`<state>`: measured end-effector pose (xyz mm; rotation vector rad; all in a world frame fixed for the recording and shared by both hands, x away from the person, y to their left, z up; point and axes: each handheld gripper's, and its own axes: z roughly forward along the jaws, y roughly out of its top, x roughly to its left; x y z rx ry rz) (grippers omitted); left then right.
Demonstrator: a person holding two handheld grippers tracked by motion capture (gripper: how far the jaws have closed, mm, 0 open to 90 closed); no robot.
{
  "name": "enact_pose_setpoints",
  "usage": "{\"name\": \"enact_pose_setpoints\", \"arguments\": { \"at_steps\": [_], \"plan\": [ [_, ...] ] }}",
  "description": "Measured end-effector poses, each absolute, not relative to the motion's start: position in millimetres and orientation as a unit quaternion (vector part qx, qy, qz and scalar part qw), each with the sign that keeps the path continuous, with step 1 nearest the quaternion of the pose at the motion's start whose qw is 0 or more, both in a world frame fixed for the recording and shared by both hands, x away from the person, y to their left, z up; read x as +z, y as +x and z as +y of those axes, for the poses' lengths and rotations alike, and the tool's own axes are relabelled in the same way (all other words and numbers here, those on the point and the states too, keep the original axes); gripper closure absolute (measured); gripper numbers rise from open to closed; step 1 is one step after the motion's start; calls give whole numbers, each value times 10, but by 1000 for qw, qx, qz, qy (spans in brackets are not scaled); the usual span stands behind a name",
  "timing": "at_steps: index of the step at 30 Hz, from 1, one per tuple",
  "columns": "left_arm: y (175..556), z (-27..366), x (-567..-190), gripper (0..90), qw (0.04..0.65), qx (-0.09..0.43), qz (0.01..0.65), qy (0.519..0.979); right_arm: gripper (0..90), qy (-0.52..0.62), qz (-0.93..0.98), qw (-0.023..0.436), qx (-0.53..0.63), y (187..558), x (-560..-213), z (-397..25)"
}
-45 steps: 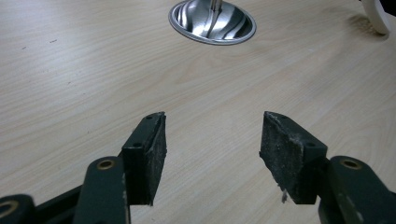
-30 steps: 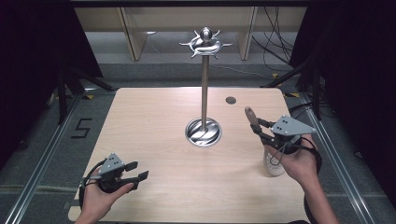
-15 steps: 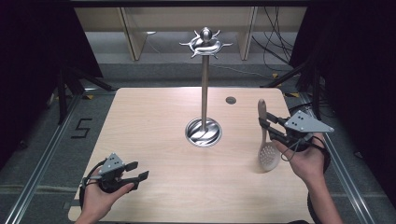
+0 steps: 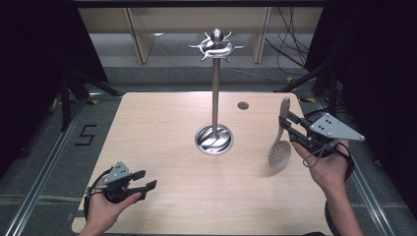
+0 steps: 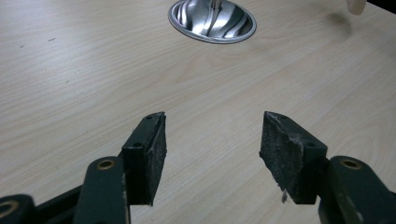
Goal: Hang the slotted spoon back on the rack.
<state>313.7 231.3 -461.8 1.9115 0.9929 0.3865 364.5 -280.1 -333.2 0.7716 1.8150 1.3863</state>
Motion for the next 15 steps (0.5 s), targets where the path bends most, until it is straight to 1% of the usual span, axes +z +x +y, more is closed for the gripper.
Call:
{"name": "enact_pose_setpoints", "arguments": {
  "at_steps": [1, 2, 4, 9, 11, 12, 14, 15],
  "plan": [
    [3136, 2313, -4617, 401, 459, 158, 404, 776, 706, 294, 699, 367, 539, 3651, -3309, -2809],
    [3133, 2312, -4616, 401, 458, 159, 405, 775, 706, 300, 700, 357, 541, 3634, -3299, -2798],
    [3134, 2321, -4613, 401, 455, 160, 404, 777, 706, 289, 701, 372, 536, 3638, -3270, -2811],
    [3134, 2323, -4612, 401, 456, 160, 403, 777, 706, 288, 701, 368, 539, 3638, -3259, -2786],
    [3133, 2325, -4610, 401, 456, 160, 404, 777, 706, 284, 699, 378, 536, 3643, -3249, -2786],
    [3134, 2326, -4610, 401, 456, 161, 404, 777, 706, 287, 702, 370, 536, 3633, -3246, -2777],
    [3136, 2328, -4611, 401, 458, 159, 403, 776, 706, 289, 699, 371, 539, 3632, -3235, -2759],
    [3137, 2329, -4610, 401, 458, 160, 403, 776, 706, 294, 701, 358, 542, 3620, -3230, -2740]
  ]
}}
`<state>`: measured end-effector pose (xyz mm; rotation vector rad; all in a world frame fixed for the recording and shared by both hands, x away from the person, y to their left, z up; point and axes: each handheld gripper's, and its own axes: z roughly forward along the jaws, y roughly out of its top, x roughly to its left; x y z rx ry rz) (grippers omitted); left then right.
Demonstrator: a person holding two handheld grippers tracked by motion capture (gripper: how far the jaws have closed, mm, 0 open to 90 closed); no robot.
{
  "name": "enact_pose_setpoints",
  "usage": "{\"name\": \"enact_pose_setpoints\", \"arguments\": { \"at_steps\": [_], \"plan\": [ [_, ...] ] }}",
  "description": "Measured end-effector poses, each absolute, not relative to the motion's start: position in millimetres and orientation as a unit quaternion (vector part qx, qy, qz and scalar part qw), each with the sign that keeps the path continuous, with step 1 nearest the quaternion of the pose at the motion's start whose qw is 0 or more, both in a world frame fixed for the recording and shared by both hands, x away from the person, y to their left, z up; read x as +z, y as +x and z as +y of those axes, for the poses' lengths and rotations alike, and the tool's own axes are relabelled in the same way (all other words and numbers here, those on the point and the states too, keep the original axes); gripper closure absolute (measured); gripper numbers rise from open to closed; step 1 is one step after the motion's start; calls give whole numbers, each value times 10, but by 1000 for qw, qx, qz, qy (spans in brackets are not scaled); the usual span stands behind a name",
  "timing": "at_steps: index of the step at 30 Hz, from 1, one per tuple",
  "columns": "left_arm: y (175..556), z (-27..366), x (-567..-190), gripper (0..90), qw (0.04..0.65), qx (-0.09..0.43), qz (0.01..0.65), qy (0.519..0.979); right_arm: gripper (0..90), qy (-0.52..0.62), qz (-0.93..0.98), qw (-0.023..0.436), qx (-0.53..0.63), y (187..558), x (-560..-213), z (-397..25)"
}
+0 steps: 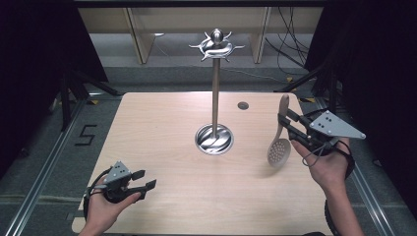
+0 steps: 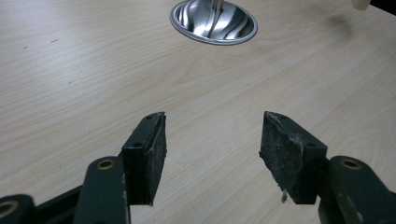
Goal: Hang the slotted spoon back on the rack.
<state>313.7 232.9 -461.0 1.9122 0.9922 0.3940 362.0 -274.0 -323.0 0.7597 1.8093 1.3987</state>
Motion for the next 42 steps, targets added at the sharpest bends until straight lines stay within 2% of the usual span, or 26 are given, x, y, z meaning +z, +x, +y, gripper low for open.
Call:
{"name": "enact_pose_setpoints", "arguments": {
  "at_steps": [3, 9, 12, 13, 19, 26, 33, 34, 39, 42],
  "plan": [
    [3137, 2328, -4610, 401, 459, 160, 403, 775, 706, 279, 700, 379, 538, 3640, -3183, -2733],
    [3133, 2324, -4610, 401, 461, 160, 405, 773, 706, 282, 702, 363, 544, 3632, -3128, -2661],
    [3134, 2327, -4608, 402, 462, 162, 404, 772, 706, 275, 697, 377, 545, 3657, -3101, -2630],
    [3130, 2331, -4603, 401, 458, 165, 405, 774, 706, 288, 696, 364, 548, 3642, -3100, -2605],
    [3129, 2335, -4599, 402, 457, 165, 405, 774, 705, 276, 696, 377, 545, 3685, -3059, -2551],
    [3130, 2341, -4598, 402, 461, 164, 404, 773, 705, 287, 693, 365, 551, 3696, -3030, -2464],
    [3129, 2343, -4597, 402, 462, 163, 403, 773, 705, 287, 689, 378, 548, 3729, -3000, -2420],
    [3130, 2345, -4596, 401, 462, 164, 402, 774, 706, 291, 690, 365, 553, 3727, -3006, -2402],
    [3135, 2350, -4594, 402, 461, 165, 399, 775, 705, 290, 687, 381, 547, 3747, -2995, -2384],
    [3135, 2350, -4593, 402, 462, 165, 398, 775, 705, 295, 688, 372, 549, 3751, -2991, -2359]
  ]
}}
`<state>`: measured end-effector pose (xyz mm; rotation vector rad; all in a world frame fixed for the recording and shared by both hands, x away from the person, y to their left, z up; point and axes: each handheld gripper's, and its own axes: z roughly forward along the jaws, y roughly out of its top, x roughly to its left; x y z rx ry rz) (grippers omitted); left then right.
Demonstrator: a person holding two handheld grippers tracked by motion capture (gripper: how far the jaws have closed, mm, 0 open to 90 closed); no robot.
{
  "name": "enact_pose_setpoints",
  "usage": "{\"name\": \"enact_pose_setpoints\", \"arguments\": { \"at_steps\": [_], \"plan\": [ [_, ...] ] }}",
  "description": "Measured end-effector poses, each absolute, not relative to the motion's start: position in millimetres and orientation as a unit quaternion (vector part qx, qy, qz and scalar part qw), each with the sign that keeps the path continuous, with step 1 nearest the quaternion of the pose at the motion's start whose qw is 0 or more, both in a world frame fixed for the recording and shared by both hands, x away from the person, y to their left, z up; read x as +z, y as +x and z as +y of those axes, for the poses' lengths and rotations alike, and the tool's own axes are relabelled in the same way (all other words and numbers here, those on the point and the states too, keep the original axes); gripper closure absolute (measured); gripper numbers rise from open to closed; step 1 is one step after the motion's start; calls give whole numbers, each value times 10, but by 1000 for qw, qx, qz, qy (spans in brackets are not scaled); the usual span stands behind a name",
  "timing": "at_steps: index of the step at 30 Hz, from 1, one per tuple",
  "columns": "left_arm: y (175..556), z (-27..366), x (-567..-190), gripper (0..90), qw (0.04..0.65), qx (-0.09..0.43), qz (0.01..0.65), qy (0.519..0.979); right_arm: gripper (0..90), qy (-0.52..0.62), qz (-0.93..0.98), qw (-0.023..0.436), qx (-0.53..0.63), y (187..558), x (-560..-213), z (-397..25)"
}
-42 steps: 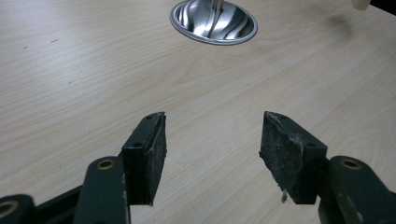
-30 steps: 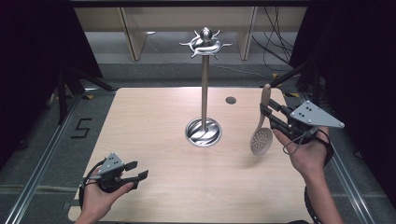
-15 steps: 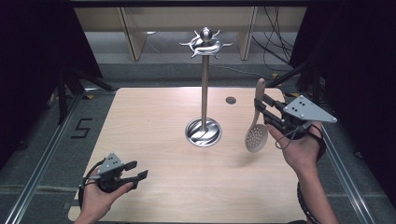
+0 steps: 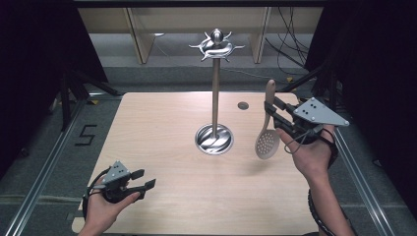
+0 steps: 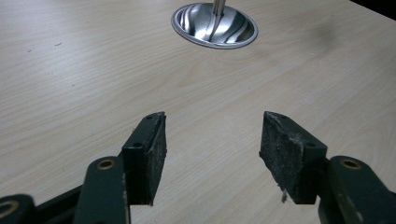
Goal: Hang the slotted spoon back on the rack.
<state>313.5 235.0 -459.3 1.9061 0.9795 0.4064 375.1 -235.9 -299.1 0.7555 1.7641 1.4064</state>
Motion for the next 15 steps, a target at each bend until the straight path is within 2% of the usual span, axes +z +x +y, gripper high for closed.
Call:
{"name": "enact_pose_setpoints", "arguments": {
  "at_steps": [15],
  "plan": [
    [3127, 2345, -4593, 402, 466, 162, 404, 770, 705, 299, 684, 367, 556, 3801, -2951, -2250]
  ]
}}
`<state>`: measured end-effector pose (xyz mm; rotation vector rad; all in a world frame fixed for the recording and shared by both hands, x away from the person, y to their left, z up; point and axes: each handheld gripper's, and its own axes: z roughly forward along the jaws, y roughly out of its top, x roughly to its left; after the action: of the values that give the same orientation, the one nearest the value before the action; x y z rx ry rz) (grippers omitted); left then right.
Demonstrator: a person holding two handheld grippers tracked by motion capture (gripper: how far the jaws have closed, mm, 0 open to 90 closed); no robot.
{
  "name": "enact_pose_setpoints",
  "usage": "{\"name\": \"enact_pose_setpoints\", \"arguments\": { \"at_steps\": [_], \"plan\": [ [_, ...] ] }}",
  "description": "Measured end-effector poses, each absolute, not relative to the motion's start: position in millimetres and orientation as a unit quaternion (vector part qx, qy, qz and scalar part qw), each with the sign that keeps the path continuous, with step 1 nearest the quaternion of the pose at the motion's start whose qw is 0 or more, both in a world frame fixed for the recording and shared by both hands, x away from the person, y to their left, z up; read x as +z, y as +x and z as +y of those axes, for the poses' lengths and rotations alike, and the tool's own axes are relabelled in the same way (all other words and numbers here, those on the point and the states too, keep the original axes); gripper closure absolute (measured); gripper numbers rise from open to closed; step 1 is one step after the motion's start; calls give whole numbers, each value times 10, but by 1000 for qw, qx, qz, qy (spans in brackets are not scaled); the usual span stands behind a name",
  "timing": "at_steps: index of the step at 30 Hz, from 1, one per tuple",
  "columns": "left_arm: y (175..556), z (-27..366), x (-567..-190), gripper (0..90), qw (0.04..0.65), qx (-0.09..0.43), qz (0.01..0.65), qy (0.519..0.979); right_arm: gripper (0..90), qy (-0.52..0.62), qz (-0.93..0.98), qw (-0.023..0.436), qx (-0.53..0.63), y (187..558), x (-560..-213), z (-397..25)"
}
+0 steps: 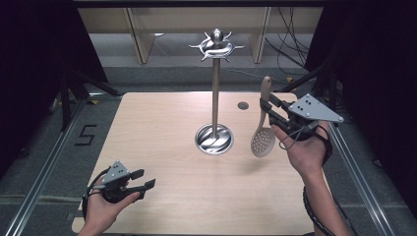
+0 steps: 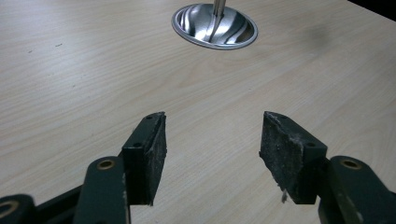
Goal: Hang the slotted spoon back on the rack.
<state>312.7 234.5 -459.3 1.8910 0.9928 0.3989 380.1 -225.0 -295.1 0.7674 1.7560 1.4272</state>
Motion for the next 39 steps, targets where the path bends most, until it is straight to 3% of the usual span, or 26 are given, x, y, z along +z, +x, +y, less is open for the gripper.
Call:
{"name": "enact_pose_setpoints", "arguments": {
  "at_steps": [38, 39],
  "plan": [
    [3136, 2361, -4585, 401, 466, 166, 399, 772, 705, 305, 675, 375, 558, 3988, -2850, -1992],
    [3132, 2359, -4585, 401, 467, 165, 402, 770, 705, 316, 677, 360, 559, 3980, -2852, -1966]
  ]
}}
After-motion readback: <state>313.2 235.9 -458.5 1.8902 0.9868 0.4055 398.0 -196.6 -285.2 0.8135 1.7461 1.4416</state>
